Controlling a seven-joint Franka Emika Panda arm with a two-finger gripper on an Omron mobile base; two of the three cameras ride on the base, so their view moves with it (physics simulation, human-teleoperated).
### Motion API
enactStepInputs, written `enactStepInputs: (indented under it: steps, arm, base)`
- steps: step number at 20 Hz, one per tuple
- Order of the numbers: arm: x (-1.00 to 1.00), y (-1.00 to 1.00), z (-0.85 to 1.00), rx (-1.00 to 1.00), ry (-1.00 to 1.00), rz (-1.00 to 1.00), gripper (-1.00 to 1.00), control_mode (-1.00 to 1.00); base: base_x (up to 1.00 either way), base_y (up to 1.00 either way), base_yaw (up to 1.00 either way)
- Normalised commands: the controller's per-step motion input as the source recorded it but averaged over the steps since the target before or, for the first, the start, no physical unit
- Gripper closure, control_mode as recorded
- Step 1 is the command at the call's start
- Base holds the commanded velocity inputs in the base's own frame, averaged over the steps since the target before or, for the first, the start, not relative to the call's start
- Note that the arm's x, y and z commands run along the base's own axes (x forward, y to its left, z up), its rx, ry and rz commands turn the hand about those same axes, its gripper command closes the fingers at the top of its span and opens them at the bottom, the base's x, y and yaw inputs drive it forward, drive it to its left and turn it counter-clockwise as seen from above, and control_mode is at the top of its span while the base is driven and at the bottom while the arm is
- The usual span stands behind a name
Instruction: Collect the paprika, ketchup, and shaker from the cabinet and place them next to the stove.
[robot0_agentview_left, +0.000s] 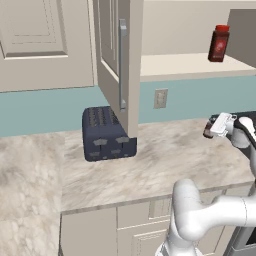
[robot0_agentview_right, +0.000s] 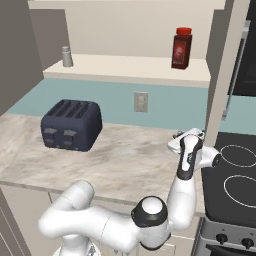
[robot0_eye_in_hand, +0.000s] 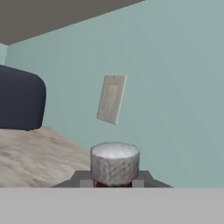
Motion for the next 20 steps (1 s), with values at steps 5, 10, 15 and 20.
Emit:
enactStepInputs:
  steps: [5,10,15,20]
  arm:
    - [0.15,-0.02,-0.29,0.00,0.01,0.00,1.00,-1.00]
    - [0.15,0.00,-0.34,0.00,0.00,0.00,1.00,-1.00]
    - [0.00,0.00,-0.30,0.00,0.00,0.00,-1.00,-1.00]
    - [-0.11,0.00,0.00,0.00,0.00,0.00,-1.00,-1.00]
  base:
    - [0.00,0.00,0.00]
    - [0.00,0.00,0.00]
    - [0.00,0.00,0.00]
    - [0.00,0.00,0.00]
